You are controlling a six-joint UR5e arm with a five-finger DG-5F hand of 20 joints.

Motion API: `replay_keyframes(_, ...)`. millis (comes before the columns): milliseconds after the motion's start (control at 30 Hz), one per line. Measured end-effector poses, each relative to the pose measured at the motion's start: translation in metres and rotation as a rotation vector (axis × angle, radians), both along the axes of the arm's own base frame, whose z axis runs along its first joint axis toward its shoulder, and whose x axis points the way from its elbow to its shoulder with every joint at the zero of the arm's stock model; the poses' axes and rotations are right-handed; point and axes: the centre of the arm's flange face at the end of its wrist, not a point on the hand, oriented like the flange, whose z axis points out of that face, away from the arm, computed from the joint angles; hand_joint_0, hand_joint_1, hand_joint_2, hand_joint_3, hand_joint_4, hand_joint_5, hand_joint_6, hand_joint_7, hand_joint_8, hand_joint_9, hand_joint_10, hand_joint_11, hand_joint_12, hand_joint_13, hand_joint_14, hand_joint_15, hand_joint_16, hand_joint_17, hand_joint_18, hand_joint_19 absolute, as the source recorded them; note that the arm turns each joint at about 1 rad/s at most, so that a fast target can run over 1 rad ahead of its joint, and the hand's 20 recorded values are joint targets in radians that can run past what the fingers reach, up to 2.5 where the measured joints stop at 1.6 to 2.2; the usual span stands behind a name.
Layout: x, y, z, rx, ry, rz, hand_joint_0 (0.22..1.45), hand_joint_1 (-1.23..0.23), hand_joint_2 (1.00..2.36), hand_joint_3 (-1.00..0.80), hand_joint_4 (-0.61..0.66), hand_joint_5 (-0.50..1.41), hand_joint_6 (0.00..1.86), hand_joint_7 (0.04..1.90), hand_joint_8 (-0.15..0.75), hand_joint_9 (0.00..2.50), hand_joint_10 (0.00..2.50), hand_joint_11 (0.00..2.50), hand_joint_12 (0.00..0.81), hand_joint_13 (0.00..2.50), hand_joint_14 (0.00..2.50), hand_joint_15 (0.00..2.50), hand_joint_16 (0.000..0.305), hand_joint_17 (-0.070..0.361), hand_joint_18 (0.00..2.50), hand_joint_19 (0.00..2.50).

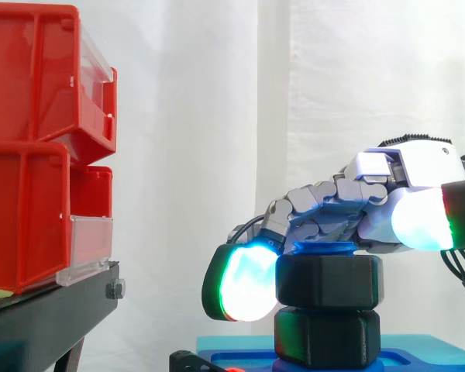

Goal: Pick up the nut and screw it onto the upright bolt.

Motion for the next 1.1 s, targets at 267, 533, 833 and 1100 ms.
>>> replay_keyframes(267,-0.002,-0.008,-0.001,0.000,0.004,-0.006,0.43,-0.31,1.00,-0.50,0.19,-0.08,0.50,1.08,0.280,0.59,0.00,0.00,0.371,0.21,0.00,0.00,0.042,0.096,0.00,0.00)
replay_keyframes(533,-0.005,-0.017,-0.001,-0.005,0.003,-0.004,0.45,-0.32,1.00,-0.50,0.06,-0.05,0.51,1.21,0.285,0.71,0.00,0.00,0.363,0.30,0.00,0.00,0.039,0.089,0.00,0.00)
replay_keyframes(833,-0.008,-0.032,0.000,-0.024,-0.009,-0.017,0.46,-0.34,1.00,-0.50,-0.03,0.00,0.51,1.20,0.277,0.88,0.00,0.00,0.351,0.41,0.00,0.00,0.035,0.080,0.00,0.00)
replay_keyframes(1100,-0.011,-0.044,0.000,-0.046,-0.019,-0.025,0.47,-0.35,1.00,-0.50,0.23,0.05,0.50,1.03,0.242,1.20,0.00,0.03,0.325,0.60,0.00,0.02,0.029,0.065,0.10,0.00)
